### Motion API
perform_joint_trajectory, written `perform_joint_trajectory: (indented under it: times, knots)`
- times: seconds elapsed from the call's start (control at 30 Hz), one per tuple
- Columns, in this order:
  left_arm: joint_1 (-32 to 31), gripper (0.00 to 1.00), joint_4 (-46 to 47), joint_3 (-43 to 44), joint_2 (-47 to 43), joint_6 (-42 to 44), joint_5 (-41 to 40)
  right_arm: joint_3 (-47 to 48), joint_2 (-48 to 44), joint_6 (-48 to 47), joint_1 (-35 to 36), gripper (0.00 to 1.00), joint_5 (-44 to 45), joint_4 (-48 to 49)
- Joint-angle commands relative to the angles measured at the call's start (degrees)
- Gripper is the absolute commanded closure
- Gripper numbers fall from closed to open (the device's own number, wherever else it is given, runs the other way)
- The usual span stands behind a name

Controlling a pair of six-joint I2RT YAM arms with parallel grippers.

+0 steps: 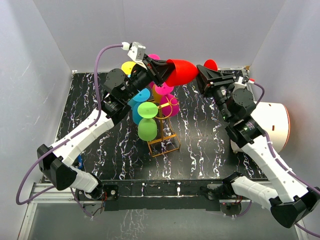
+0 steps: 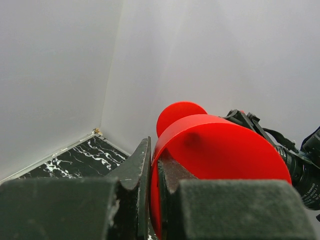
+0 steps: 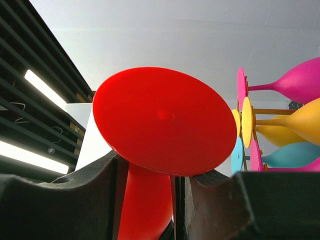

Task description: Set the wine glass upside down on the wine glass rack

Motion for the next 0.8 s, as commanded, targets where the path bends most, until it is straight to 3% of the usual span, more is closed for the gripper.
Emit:
perform_joint_trajectory:
  times: [0.0, 0.13, 0.3, 0.5, 0.77]
  knots:
    - [-0.5, 1.00, 4.6, -0.5, -3.2, -0.1, 2.3, 2.8, -0.1, 0.8, -0.1, 0.80, -0.3, 1.8]
    - [-0.4, 1.00, 4.4, -0.9, -3.2, -0.6, 2.8, 2.7, -0.6, 0.4, 0.0, 0.99, 0.6, 2.1]
    - [-0.5, 0.98, 3.2, -1.0, -4.7, -0.8, 3.3, 2.7, -1.2, -0.7, 0.0, 1.00, 2.1, 3.0]
    - [-0.5, 0.67, 1.9, -2.4, -7.0, -0.7, 2.7, 2.7, -2.1, -1.3, -0.1, 1.00, 4.6, 5.4]
    - [-0.5, 0.49, -0.2, -5.2, -11.1, -0.5, 0.7, 6.2, -2.3, -7.7, 0.0, 1.00, 8.7, 3.0]
